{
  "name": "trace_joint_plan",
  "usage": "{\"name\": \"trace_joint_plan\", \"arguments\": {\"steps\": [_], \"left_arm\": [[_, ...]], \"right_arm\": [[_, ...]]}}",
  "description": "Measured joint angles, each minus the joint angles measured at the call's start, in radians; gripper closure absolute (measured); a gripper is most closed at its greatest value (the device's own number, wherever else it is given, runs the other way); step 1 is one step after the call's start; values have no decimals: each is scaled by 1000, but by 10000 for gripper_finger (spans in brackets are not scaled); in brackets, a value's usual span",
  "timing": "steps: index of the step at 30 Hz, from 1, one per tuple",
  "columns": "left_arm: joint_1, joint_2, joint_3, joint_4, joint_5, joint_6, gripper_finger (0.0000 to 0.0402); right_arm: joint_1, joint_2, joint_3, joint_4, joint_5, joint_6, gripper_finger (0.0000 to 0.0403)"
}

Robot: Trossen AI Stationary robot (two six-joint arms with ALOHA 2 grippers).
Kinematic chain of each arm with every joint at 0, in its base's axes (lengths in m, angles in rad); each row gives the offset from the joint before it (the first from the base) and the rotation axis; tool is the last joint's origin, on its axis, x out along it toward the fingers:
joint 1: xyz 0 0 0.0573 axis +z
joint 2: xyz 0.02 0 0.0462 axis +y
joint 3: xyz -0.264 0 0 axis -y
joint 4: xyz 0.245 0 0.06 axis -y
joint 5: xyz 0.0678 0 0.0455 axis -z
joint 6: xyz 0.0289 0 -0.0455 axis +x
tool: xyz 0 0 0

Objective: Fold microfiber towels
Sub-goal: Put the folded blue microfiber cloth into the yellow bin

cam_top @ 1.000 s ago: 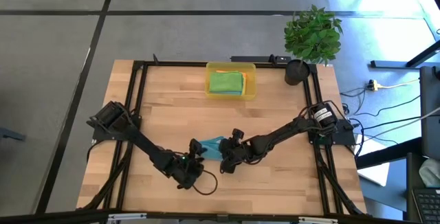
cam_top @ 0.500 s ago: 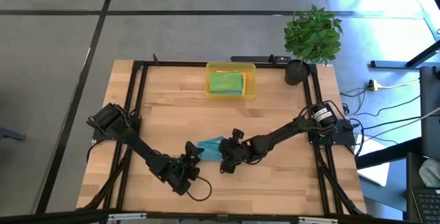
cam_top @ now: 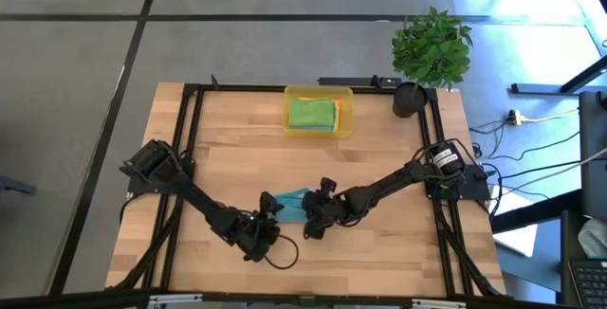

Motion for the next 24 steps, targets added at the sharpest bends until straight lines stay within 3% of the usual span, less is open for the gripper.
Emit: {"name": "trace_joint_plan", "arguments": {"steps": [5, 13, 17, 24], "left_arm": [[2, 0, 0, 2, 3, 0, 206], [2, 0, 1, 4, -3, 2, 335], [-1, 0, 1, 6, -9, 6, 389], [-1, 0, 1, 7, -9, -7, 398]], "right_arm": [[0, 0, 0, 1, 0, -11, 263], [22, -34, 29, -64, 35, -131, 263], [48, -53, 75, -140, 104, -161, 263], [122, -64, 167, -266, 206, -239, 262]]}}
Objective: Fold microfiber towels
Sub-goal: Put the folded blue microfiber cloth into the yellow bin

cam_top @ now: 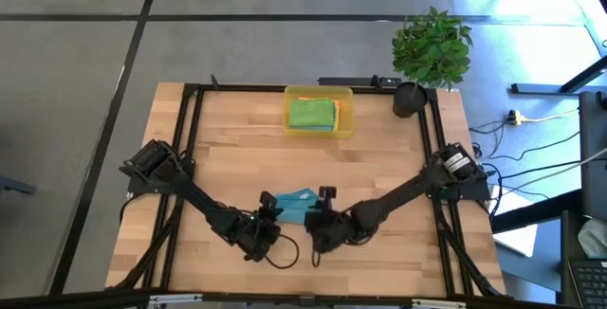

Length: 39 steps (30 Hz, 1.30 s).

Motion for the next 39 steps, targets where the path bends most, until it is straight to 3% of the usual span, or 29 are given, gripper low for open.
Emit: {"name": "trace_joint_plan", "arguments": {"steps": [4, 13, 19, 29, 34, 39], "left_arm": [[7, -3, -1, -1, 9, -41, 399], [43, -67, -2, 9, 85, -116, 401], [67, -93, -1, 15, 119, -123, 401], [74, -93, -1, 19, 132, -122, 401], [74, -93, -1, 20, 132, -120, 401], [74, -94, -1, 21, 132, -101, 401]], "right_arm": [[48, 1, -3, 50, -38, -44, 232], [98, 42, -63, 144, 11, -25, 102], [83, 105, -75, 143, 122, -47, 88], [37, 113, -75, 101, 151, -19, 131], [28, 113, -75, 84, 150, -21, 201], [15, 113, -75, 56, 148, -23, 312]]}}
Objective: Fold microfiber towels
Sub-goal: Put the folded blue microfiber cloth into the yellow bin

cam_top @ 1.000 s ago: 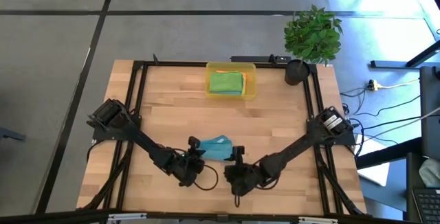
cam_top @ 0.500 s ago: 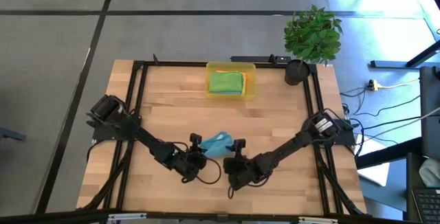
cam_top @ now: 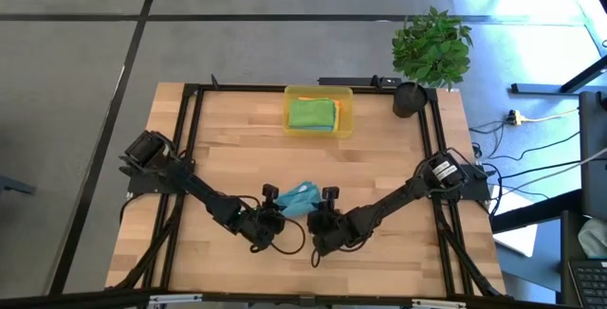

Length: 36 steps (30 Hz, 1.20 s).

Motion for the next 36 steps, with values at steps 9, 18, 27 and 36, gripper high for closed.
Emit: {"name": "trace_joint_plan", "arguments": {"steps": [9, 18, 27, 36], "left_arm": [[13, -73, 1, -7, -22, 94, 401], [157, -219, 2, -69, -49, 286, 401], [441, -392, 1, 15, 18, 619, 401], [882, -384, 2, 211, 431, 873, 401]], "right_arm": [[-24, -47, 1, -55, -6, 24, 391], [-60, -257, 2, -188, 89, -11, 391], [-304, -379, 2, -232, 123, -204, 391], [-598, -428, 3, -104, 25, -463, 391]]}}
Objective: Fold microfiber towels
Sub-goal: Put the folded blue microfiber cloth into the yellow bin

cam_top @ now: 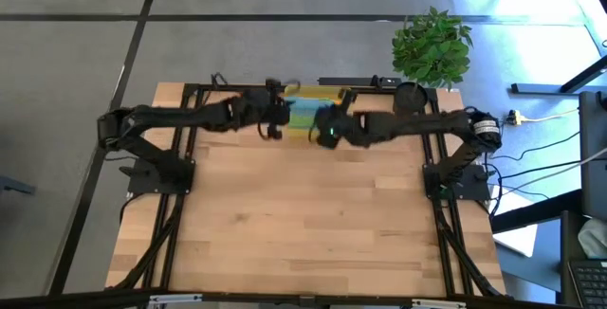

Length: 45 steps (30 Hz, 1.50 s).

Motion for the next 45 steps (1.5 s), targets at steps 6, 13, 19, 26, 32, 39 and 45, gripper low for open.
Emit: {"name": "trace_joint_plan", "arguments": {"steps": [6, 13, 19, 26, 32, 39, 45], "left_arm": [[209, 62, 0, 151, 226, 108, 401], [323, 187, 31, 249, 382, 133, 401], [325, 246, 42, 238, 384, 164, 401], [321, 283, 41, 198, 359, 172, 401], [275, 288, 41, 130, 348, 208, 401], [230, 287, 40, 42, 348, 209, 393], [203, 287, 39, 14, 317, 178, 360]], "right_arm": [[-180, 17, 2, 158, -113, -141, 391], [-292, 23, -1, 207, -205, -190, 391], [-293, 70, -2, 199, -199, -204, 391], [-290, 158, -2, 199, -180, -212, 391], [-257, 163, -2, 155, -171, -211, 391], [-223, 163, -3, 62, -295, -162, 391], [-218, 163, -3, 31, -428, -106, 340]]}}
